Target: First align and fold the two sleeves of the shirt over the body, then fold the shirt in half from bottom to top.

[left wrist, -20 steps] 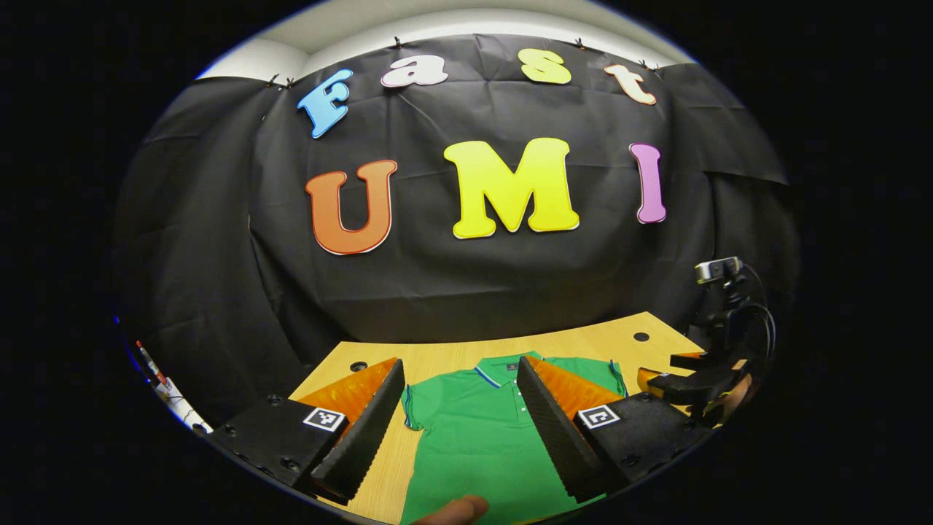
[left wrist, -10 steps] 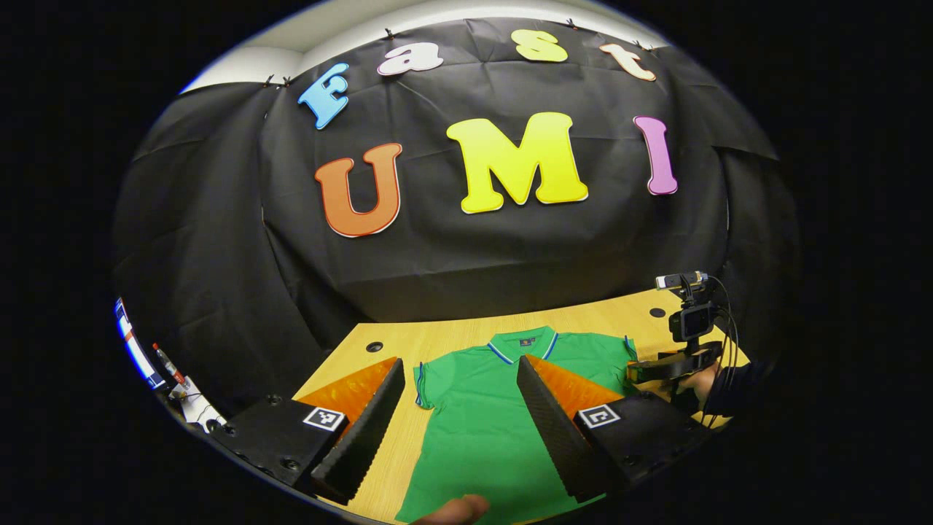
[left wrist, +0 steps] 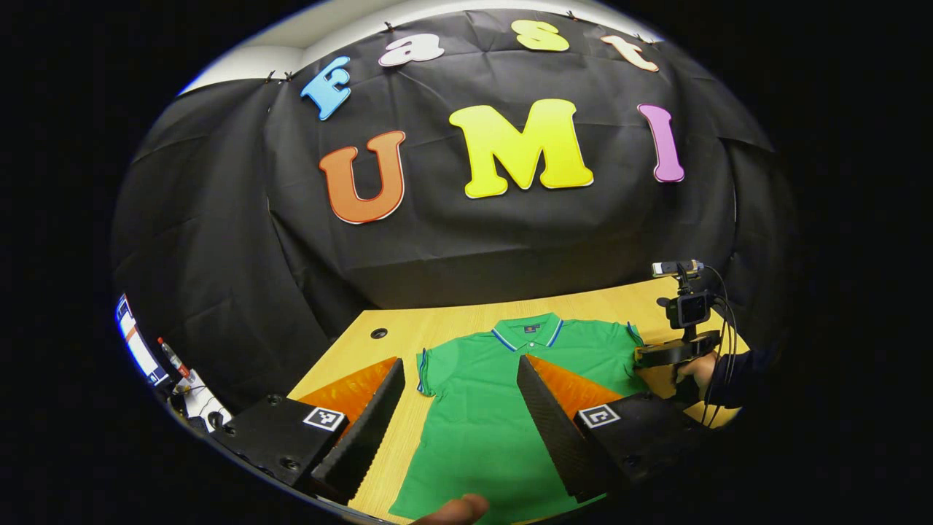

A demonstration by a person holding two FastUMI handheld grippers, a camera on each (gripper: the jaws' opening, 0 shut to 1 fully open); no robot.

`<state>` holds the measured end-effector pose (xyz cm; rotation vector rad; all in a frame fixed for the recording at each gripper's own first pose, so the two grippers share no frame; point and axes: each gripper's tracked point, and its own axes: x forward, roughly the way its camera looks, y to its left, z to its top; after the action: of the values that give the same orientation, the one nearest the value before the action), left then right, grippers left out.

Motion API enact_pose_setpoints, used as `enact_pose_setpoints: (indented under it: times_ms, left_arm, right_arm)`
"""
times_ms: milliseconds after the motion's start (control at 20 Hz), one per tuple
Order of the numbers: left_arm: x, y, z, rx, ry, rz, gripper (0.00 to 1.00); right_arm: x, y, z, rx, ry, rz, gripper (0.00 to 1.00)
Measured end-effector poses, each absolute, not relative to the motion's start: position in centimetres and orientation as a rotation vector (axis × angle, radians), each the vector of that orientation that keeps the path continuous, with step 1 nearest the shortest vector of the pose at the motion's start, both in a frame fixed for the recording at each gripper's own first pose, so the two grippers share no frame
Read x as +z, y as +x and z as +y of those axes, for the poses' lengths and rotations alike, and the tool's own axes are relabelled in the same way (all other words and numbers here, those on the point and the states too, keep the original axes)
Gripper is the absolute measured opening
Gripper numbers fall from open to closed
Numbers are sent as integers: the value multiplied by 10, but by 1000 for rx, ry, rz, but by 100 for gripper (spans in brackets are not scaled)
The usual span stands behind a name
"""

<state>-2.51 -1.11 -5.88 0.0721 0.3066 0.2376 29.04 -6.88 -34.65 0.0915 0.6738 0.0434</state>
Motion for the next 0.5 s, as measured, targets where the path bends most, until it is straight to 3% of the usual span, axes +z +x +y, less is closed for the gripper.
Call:
enact_pose_setpoints:
  times_ms: [50, 100, 150, 200, 500]
  left_arm:
    - [-59, -25, -12, 239, 69, 311, 100]
    - [-59, -26, -11, 241, 69, 315, 100]
    - [-59, -26, -11, 242, 69, 317, 100]
    - [-59, -26, -11, 241, 70, 318, 100]
    - [-58, -27, -11, 236, 89, 315, 100]
  right_arm:
    - [-347, 290, -69, 43, 98, 678, 13]
    - [-345, 291, -70, 42, 98, 669, 19]
    - [-346, 291, -70, 44, 108, 676, 18]
    - [-344, 291, -69, 50, 118, 676, 0]
    - [-333, 293, -77, 78, 88, 644, 2]
